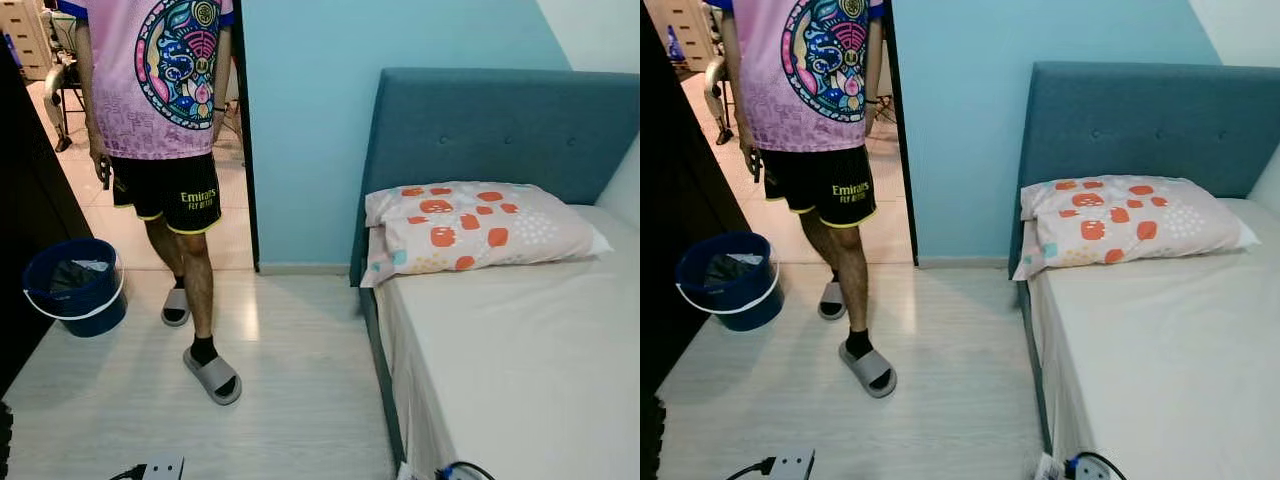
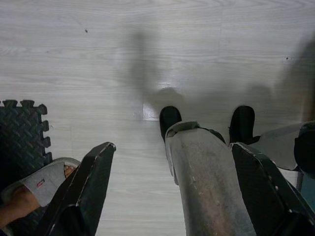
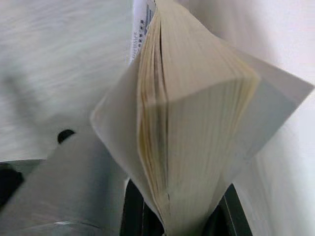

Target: Clean up the room

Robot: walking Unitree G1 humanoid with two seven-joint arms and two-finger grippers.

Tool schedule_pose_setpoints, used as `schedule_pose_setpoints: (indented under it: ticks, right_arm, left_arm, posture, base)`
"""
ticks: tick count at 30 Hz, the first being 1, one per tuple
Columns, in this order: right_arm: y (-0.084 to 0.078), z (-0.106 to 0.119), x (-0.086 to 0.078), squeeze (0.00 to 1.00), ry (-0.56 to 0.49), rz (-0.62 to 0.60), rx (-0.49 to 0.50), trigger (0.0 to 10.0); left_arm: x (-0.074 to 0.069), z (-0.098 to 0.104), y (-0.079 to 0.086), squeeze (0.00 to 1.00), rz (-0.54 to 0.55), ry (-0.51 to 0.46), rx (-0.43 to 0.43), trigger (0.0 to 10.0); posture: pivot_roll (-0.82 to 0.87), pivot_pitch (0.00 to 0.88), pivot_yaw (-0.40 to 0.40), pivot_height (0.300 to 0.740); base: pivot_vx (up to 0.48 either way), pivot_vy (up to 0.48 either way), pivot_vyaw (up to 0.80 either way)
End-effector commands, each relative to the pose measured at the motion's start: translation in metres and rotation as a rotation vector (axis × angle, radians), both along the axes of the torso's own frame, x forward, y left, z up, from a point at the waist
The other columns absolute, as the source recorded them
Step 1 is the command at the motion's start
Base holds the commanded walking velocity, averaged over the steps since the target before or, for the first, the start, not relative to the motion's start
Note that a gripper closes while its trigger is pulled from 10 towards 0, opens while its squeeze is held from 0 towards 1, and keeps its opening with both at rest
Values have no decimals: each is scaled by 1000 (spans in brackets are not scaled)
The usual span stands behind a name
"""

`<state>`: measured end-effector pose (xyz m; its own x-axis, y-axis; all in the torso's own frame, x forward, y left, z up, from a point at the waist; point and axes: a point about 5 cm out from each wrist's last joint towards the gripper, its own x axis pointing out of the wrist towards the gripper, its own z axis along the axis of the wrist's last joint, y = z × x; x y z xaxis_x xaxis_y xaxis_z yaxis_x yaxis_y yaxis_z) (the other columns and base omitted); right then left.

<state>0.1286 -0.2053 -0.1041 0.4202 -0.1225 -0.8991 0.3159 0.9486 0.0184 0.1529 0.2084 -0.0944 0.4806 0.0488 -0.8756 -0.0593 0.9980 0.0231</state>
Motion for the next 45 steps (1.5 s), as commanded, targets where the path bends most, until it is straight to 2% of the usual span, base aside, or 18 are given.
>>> schedule_pose_setpoints:
  ticks: [1, 12, 22, 26, 29, 31, 32, 33, 35, 40, 41, 45]
  right_arm:
    - [0, 1, 3, 0, -15, 10, -2, 10000]
    - [-3, 2, 3, 0, -22, 6, -16, 10000]
    - [-14, 5, 6, 0, -33, 4, -76, 10000]
    - [-20, 10, 17, 0, -68, 39, -145, 10000]
    - [-28, 19, 32, 0, -121, 93, -205, 10000]
    - [-31, 21, 35, 0, -130, 100, -214, 10000]
    - [-42, 24, 35, 0, -136, 103, -224, 10000]
    - [-42, 24, 35, 0, -136, 103, -224, 10000]
    - [-55, 28, 33, 0, -136, 121, -236, 10000]
    - [-56, 24, 26, 0, -104, 127, -214, 10000]
    - [-53, 21, 20, 0, -75, 122, -200, 10000]
    - [-49, 16, 12, 0, -43, 130, -192, 10000]
  left_arm:
    - [-1, -1, -3, 0, -13, 10, -1, 10000]
    - [-1, -1, -2, 0, -7, 8, 4, 10000]
    - [-1, -1, -3, 0, -3, 5, 6, 10000]
    - [3, 1, -1, 0, 49, -36, 4, 10000]
    - [5, 3, 3, 0, 44, -40, 29, 10000]
    - [6, 3, 4, 0, 41, -40, 34, 10000]
    - [6, 4, 5, 0, 41, -41, 35, 10000]
    - [6, 4, 5, 0, 41, -41, 35, 10000]
    - [8, 4, 5, 0, 39, -44, 35, 10000]
    - [10, 5, 3, 0, 34, -47, 32, 10000]
    - [10, 4, 2, 0, 29, -45, 32, 10000]
    - [9, 4, 0, 0, 18, -44, 32, 10000]
  posture:
    - [-7, 0, -47, 740]
    - [-6, 0, -46, 740]
    - [-12, 0, -51, 740]
    - [-8, 0, -57, 740]
    - [-11, 0, -55, 740]
    - [-11, 0, -55, 740]
    - [-13, 0, -58, 740]
    - [-13, 0, -58, 740]
    - [-8, 0, -64, 740]
    - [-2, 0, -70, 740]
    - [-2, 0, -70, 740]
    - [-3, 0, -70, 740]
  base:
    - [0, 0, 0]
    - [0, 0, 0]
    - [0, 0, 0]
    - [0, 0, 0]
    - [0, 0, 0]
    - [0, 0, 0]
    - [0, 0, 0]
    - [0, 0, 0]
    - [0, 0, 0]
    - [0, 0, 0]
    - [0, 0, -738]
    - [0, 0, -731]
